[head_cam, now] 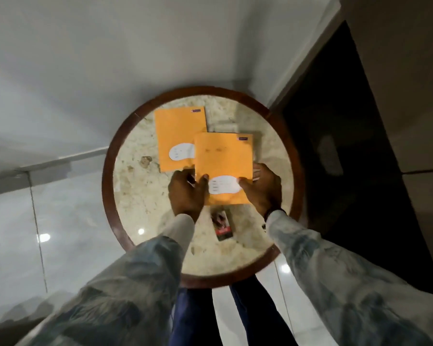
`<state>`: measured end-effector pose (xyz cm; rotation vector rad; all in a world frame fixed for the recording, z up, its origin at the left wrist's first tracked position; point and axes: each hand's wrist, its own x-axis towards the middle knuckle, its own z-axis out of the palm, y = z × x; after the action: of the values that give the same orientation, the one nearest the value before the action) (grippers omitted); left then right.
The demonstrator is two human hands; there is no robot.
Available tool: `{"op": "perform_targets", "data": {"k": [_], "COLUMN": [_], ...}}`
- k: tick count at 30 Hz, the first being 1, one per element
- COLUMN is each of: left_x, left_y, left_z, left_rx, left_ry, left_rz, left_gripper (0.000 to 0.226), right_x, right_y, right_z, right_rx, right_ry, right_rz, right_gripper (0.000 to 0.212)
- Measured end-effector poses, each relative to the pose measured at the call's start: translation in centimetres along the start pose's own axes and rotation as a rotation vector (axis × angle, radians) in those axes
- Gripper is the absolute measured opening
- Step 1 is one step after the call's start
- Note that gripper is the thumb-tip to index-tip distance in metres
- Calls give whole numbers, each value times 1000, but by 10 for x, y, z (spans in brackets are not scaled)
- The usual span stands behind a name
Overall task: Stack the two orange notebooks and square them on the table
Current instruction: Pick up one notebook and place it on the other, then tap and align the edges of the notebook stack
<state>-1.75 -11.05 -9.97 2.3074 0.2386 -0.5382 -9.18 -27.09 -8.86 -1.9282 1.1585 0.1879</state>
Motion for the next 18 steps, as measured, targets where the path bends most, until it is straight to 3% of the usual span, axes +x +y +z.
{"op": "perform_targets", "data": {"k": [5, 10, 13, 15, 18], "left_x": [93, 133, 144, 153, 171], "left_y": [-8, -12, -13, -13, -13], "left_z": [-35, -36, -32, -33, -40], "left_rx": [58, 96, 82, 94, 48], "left_ry": [53, 33, 7, -58, -171], "left_rz": [-41, -53, -39, -45, -89], "left_gripper": [42, 41, 38, 49, 52], "right_x": [52, 76, 79, 82, 94], "right_y": [-70, -81, -83, -85, -90], "right_z": [68, 102, 110, 110, 106], "right_rx": [-100, -214, -212, -226, -209], "right_ry": [-57, -81, -22, 3, -12], "right_rz": [-85, -127, -152, -158, -102], "right_gripper": [35, 18, 33, 48, 43]}}
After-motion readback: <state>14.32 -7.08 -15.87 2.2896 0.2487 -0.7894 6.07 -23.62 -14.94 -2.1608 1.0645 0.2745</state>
